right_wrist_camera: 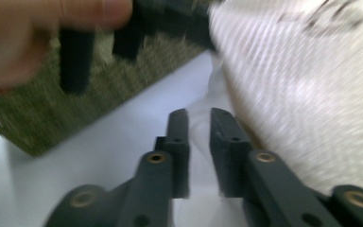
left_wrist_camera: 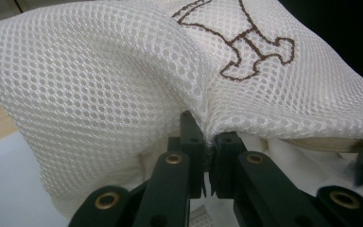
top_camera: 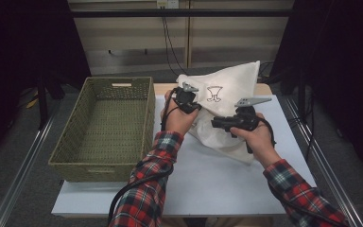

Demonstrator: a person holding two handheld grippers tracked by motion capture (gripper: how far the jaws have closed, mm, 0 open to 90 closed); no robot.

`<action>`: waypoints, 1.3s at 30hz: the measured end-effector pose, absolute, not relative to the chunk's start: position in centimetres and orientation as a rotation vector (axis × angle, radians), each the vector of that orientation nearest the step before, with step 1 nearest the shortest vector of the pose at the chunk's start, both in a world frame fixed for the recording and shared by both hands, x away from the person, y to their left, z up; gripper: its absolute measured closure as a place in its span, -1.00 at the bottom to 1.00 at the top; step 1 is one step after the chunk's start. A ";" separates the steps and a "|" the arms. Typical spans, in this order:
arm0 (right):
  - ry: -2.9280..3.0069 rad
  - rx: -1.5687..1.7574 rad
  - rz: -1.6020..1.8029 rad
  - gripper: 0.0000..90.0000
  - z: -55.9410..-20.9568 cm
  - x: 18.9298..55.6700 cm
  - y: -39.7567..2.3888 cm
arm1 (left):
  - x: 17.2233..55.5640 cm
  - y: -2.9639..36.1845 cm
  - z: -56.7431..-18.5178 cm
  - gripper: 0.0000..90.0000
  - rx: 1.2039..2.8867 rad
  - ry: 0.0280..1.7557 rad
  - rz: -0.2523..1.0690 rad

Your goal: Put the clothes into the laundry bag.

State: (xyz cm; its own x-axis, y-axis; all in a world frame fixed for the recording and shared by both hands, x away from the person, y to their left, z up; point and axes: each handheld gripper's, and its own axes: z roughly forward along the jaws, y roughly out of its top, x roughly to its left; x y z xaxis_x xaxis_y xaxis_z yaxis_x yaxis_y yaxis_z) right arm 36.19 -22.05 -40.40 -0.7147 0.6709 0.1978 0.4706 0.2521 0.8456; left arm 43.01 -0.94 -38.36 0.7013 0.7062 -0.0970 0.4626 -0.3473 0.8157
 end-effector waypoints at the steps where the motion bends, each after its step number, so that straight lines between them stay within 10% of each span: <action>1: 2.324 1.049 1.416 0.90 -41.0 36.1 -21.9 | 43.0 -0.9 -38.3 0.92 2.019 0.898 0.342; 15: 2.156 1.074 1.160 1.00 -45.9 38.2 -21.0 | 42.2 -0.5 -38.5 0.95 2.020 0.927 0.118; 39: 1.763 1.207 1.261 1.00 -44.4 38.7 -24.4 | 39.3 -3.8 -36.7 0.97 2.038 0.763 -0.133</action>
